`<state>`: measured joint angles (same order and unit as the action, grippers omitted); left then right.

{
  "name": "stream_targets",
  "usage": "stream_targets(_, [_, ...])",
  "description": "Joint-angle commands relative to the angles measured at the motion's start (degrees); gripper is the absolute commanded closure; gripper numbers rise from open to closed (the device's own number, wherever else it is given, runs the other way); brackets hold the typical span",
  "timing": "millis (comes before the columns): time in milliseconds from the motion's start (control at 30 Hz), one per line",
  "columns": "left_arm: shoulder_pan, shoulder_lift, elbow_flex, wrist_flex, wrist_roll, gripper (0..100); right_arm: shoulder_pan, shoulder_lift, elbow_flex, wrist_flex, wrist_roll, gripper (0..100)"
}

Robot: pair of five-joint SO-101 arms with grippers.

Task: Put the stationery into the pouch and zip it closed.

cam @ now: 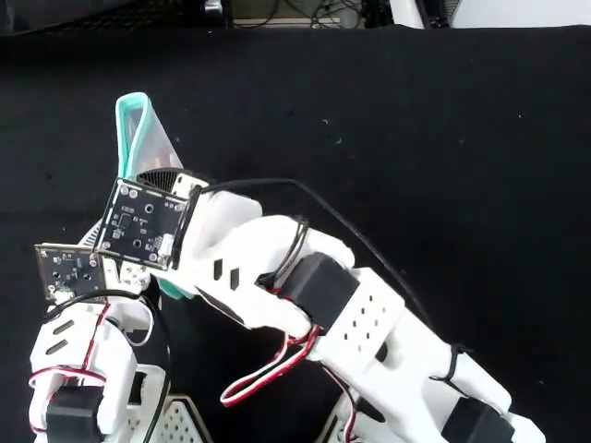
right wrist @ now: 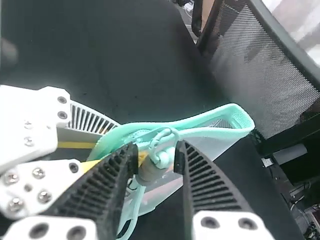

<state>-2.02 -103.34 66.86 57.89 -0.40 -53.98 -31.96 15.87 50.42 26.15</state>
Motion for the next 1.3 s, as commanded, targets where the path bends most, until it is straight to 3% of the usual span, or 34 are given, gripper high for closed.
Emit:
stream_targets(0, [0.5, 0.0, -1.7, -1.2, 0.7, 97, -0.5, -2.1, -0.1, -1.4, -0.4, 85.8])
stream_targets(367, [6.3, 0.0, -1.7, 0.4, 0.5, 97, 5.6, -0.7, 3.8, -9.8, -1.0, 86.2])
stream_targets(600, [6.2, 0.0, -1.7, 0.4, 0.4, 97, 5.7, -1.3, 3.9, -10.2, -1.0, 98.7])
stream_targets(1100, [6.2, 0.0, -1.7, 0.5, 0.4, 97, 7.1, -1.3, 3.9, -10.1, -1.0, 98.2])
stream_targets(1267, [6.1, 0.0, -1.7, 0.5, -0.4, 97, 7.0, -1.3, 4.3, -9.0, -1.0, 85.4])
